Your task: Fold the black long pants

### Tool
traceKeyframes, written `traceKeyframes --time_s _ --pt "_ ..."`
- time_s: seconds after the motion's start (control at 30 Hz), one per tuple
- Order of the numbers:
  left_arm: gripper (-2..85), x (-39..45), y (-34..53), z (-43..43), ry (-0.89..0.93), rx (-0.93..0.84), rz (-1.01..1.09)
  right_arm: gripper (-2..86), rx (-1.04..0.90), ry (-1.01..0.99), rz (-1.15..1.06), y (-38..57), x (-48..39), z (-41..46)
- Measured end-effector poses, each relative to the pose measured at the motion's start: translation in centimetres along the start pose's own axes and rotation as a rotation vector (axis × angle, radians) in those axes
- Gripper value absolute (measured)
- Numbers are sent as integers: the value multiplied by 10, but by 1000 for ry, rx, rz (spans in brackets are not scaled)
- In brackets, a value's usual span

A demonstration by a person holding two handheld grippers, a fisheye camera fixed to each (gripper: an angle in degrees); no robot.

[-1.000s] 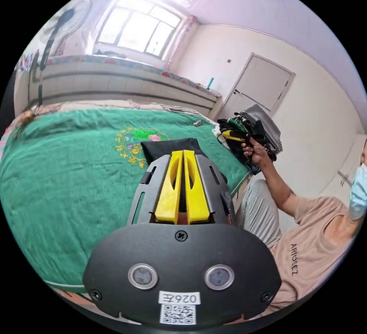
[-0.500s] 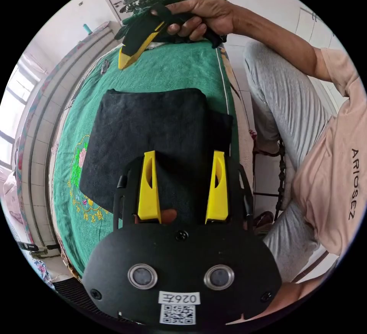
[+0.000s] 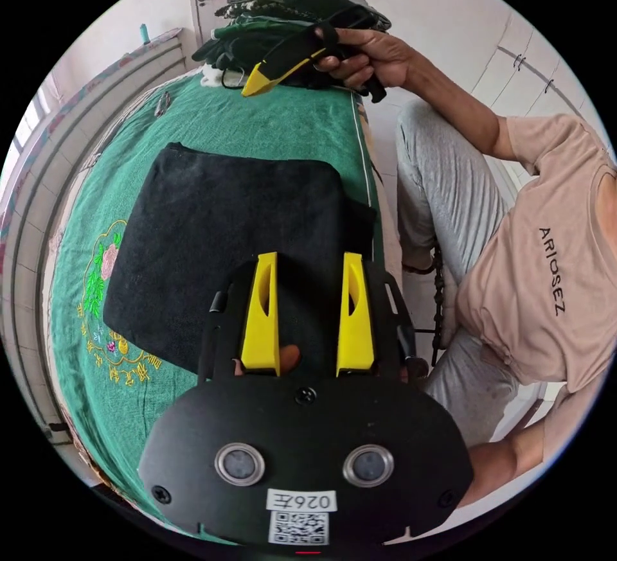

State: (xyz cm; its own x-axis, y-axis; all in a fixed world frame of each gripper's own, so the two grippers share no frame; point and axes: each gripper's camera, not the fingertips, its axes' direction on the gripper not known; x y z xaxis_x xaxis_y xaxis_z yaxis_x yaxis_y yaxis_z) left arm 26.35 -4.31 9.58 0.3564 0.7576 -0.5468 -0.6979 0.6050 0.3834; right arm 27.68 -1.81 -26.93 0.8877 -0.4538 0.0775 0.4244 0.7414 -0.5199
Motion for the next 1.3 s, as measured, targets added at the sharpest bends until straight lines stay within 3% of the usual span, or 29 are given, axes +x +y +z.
traceKeyframes --time_s 0.2,0.33,0.53,0.73,0.93,1.13,1.3 --pt "131 -3 -6 19 -90 -41 41 -9 19 -4 12 13 0 -12" --pt "64 -44 7 6 61 65 -58 -9 55 -39 27 22 -3 -19" --pt "56 -105 41 -4 247 251 -220 -7 67 -41 17 29 -18 -22" --pt "29 -159 69 0 385 370 -371 32 6 -16 -178 25 -68 -4" --pt "20 -187 82 1 372 402 -461 88 -130 243 -595 32 -175 61" --pt "34 -172 67 -16 229 308 -311 123 -281 604 -902 45 -254 156" --pt "50 -192 116 -56 130 369 -490 66 -561 882 -1074 63 -261 243"
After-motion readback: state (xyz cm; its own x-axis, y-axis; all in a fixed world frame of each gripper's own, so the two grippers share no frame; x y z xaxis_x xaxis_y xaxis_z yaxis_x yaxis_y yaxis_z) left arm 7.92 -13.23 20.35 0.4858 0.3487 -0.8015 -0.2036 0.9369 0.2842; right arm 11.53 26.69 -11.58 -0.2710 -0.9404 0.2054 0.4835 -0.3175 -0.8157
